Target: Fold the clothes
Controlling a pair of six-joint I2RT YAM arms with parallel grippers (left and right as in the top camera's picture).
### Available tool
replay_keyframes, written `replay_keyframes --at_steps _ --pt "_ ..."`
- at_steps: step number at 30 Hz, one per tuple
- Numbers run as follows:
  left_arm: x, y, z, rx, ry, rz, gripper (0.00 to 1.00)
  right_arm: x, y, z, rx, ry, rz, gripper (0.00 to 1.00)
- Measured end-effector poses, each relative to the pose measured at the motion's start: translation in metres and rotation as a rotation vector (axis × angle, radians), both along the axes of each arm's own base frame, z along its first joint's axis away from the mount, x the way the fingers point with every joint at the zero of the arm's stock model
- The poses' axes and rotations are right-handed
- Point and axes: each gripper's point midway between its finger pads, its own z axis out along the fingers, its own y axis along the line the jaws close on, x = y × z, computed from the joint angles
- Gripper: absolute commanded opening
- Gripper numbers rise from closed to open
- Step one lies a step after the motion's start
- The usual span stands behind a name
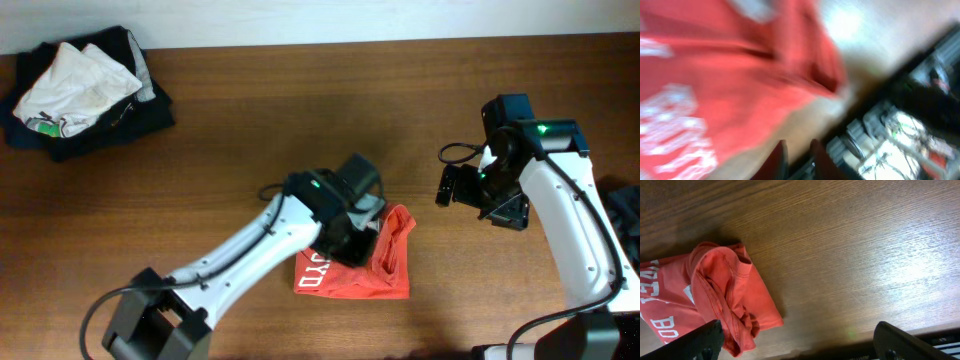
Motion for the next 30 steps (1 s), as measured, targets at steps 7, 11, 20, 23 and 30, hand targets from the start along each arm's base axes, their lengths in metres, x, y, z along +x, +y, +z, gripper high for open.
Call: replay_keyframes --at_steps 7,11,20,23,30 --pt "0.047 -0.007 -0.049 0.062 -0.041 0.155 0.01 0.0 0.0 0.0 0.0 0.0 0.0 0.99" --pt "0.052 -0.027 -0.075 0.01 0.003 0.153 0.01 0.0 0.0 0.0 0.0 0.0 0.0 0.99" --pt "0.03 -0.061 -0.069 -0.061 -0.011 0.063 0.01 0.0 0.0 0.0 0.0 0.0 0.0 0.99" --pt "0.021 -0.066 -0.069 -0.064 -0.007 0.041 0.01 0.0 0.0 0.0 0.0 0.0 0.0 0.99" --pt "-0.012 -0.084 -0.073 -0.026 -0.048 -0.047 0.01 0.0 0.0 0.0 0.0 0.0 0.0 0.99"
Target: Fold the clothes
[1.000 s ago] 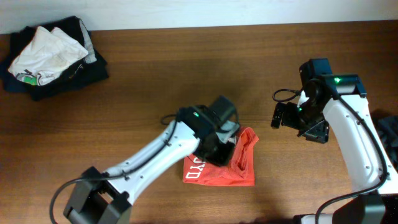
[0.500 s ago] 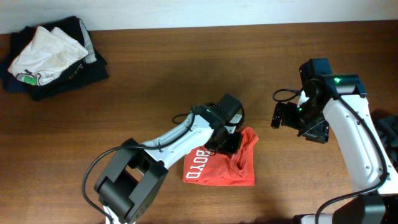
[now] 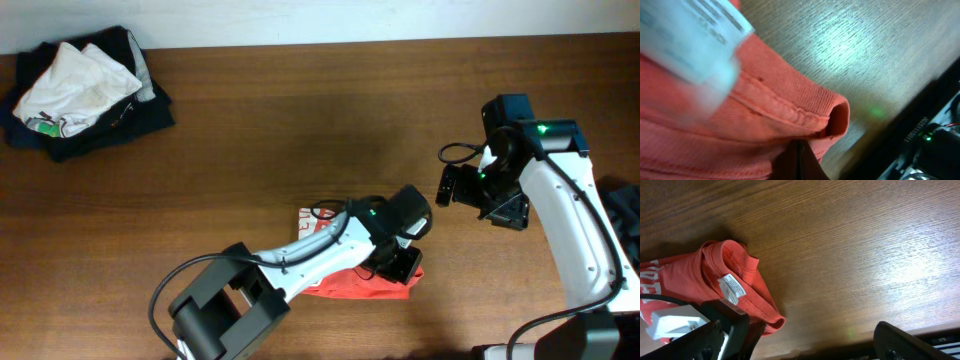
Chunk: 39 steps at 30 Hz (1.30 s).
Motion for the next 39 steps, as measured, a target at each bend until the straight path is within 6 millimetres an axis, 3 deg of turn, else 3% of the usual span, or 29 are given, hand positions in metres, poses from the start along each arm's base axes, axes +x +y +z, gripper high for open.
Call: replay_keyframes --at_steps 5,9,12,14,15,16,18,21,23,25,28,31,35,39 --pt "-0.008 0.009 -0.013 0.052 0.0 0.013 0.0 0.0 0.0 0.0 0.0 0.0 0.0 0.98" --pt "-0.019 0.008 -0.002 0.026 0.046 0.001 0.0 0.0 0.0 0.0 0.0 0.0 -0.001 0.99" --pt "-0.022 0.01 0.049 -0.06 0.005 -0.004 0.05 0.0 0.0 0.0 0.0 0.0 0.0 0.99" --pt "-0.021 0.019 0.095 -0.134 -0.052 0.008 0.22 0.0 0.0 0.0 0.0 0.0 0.0 0.99" --pt "-0.017 0.029 0.11 -0.142 -0.08 0.029 0.29 0.0 0.0 0.0 0.0 0.0 0.0 0.99" --pt "-0.013 0.047 0.112 -0.092 -0.084 0.066 0.44 0.0 0.0 0.0 0.0 0.0 0.0 0.99" --pt "0.007 0.101 0.101 0.077 -0.071 0.202 0.95 0.0 0.0 0.0 0.0 0.0 0.0 0.99" --pt "0.038 0.172 0.091 0.252 -0.041 0.396 0.99 0.0 0.0 0.0 0.0 0.0 0.0 0.99" --pt "0.061 0.202 0.089 0.282 -0.055 0.492 0.99 0.0 0.0 0.0 0.0 0.0 0.0 0.99" --pt "0.072 0.224 0.081 0.288 -0.044 0.536 0.99 0.0 0.0 0.0 0.0 0.0 0.0 0.99" --pt "0.072 0.226 0.053 0.21 -0.004 0.504 0.99 0.0 0.0 0.0 0.0 0.0 0.0 0.98" --pt "0.062 0.206 0.027 0.034 0.051 0.414 0.99 0.0 0.0 0.0 0.0 0.0 0.0 0.99" --pt "0.046 0.187 0.007 -0.136 0.086 0.345 0.99 0.0 0.0 0.0 0.0 0.0 -0.001 0.99" --pt "0.035 0.185 -0.009 -0.173 0.097 0.34 0.99 0.0 0.0 0.0 0.0 0.0 0.0 0.99"
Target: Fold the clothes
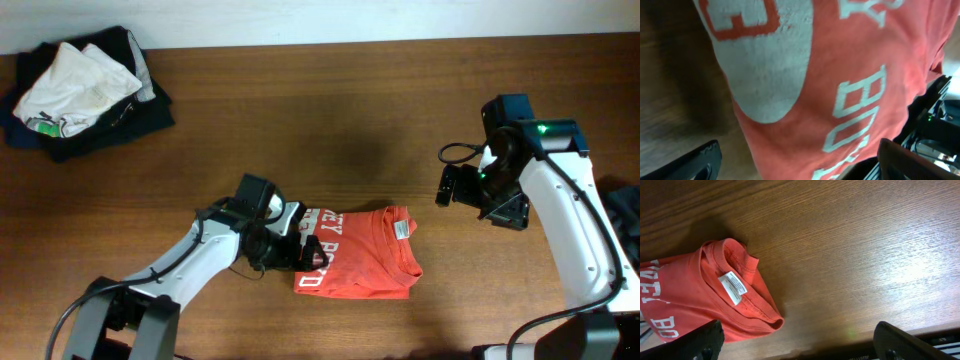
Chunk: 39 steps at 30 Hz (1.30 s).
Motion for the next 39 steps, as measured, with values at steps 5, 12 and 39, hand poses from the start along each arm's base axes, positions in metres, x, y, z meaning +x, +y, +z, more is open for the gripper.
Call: replay_keyframes --at_steps 5,12,39 --pt "0.009 -0.009 -0.006 -0.077 -0.046 0.059 0.99 0.0 0.0 0.0 0.0 0.0 0.0 0.99" --pt "0.016 -0.024 -0.008 -0.095 0.003 0.172 0.7 0.0 0.0 0.0 0.0 0.001 0.0 0.99" --pt "0.188 0.144 0.07 0.558 -0.545 0.279 0.01 0.0 0.0 0.0 0.0 0.0 0.001 0.99"
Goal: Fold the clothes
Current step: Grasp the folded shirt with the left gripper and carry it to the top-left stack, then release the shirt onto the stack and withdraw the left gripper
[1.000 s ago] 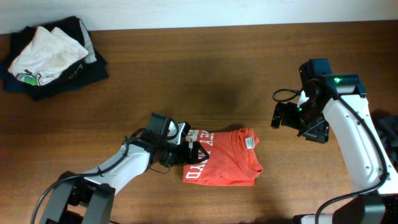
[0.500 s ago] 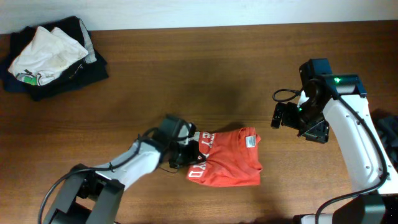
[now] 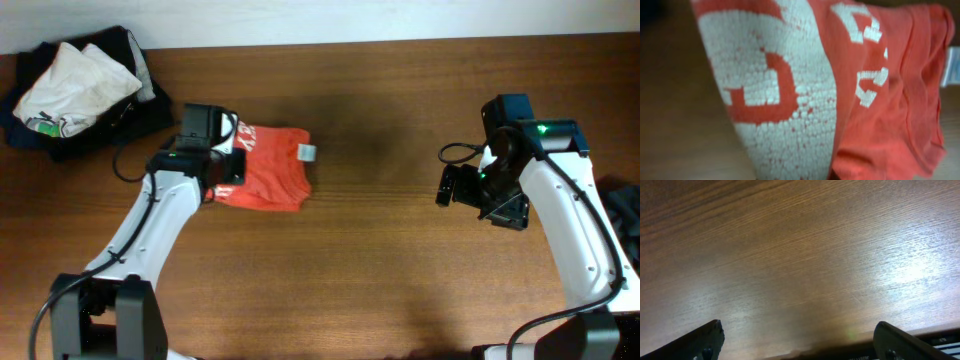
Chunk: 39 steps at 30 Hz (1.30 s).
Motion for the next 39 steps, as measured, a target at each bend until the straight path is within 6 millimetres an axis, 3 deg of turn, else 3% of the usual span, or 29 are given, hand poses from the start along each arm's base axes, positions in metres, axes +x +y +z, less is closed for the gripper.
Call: replay_keyframes --at_steps 6,10,17,21,25,27,28,29,30,31,33,35,37,38,39 --pt "0.059 0.075 0.045 0.103 -0.296 0.159 0.01 0.0 0.0 0.0 0.0 0.0 0.0 0.99" --pt "0.077 0.123 0.07 0.123 -0.432 0.264 0.01 0.0 0.0 0.0 0.0 0.001 0.0 0.99" --pt "0.089 0.194 0.118 0.097 -0.662 0.465 0.01 0.0 0.0 0.0 0.0 0.0 0.0 0.99" --pt "0.094 0.215 0.137 0.079 -0.772 0.541 0.01 0.0 0.0 0.0 0.0 0.001 0.0 0.99" --pt "0.102 0.243 0.122 0.117 -0.815 0.627 0.02 0.0 0.0 0.0 0.0 0.0 -0.001 0.99" --pt "0.103 0.267 0.102 0.168 -0.823 0.706 0.22 0.0 0.0 0.0 0.0 0.0 0.0 0.99" --pt "0.101 0.281 0.094 0.199 -0.825 0.752 0.4 0.0 0.0 0.0 0.0 0.001 0.0 0.99" --pt "0.095 0.297 0.08 0.221 -0.795 0.802 0.63 0.0 0.0 0.0 0.0 0.001 0.0 0.99" --pt "0.09 0.308 0.068 0.239 -0.753 0.824 0.99 0.0 0.0 0.0 0.0 0.001 0.0 0.99" --pt "0.075 0.338 0.051 0.265 -0.684 0.883 0.99 0.0 0.0 0.0 0.0 0.001 -0.001 0.99" --pt "0.07 0.353 0.051 0.259 -0.639 0.895 0.99 0.0 0.0 0.0 0.0 0.0 0.0 0.99" --pt "0.081 0.356 0.07 0.22 -0.64 0.867 0.99 0.0 0.0 0.0 0.0 0.0 0.0 0.99" --pt "0.089 0.347 0.084 0.193 -0.648 0.831 0.99 0.0 0.0 0.0 0.0 0.001 0.0 0.99" --pt "0.095 0.336 0.1 0.172 -0.677 0.798 0.82 0.0 0.0 0.0 0.0 0.0 -0.001 0.99" --pt "0.099 0.326 0.113 0.156 -0.705 0.772 0.52 0.0 0.0 0.0 0.0 0.0 0.0 0.99"
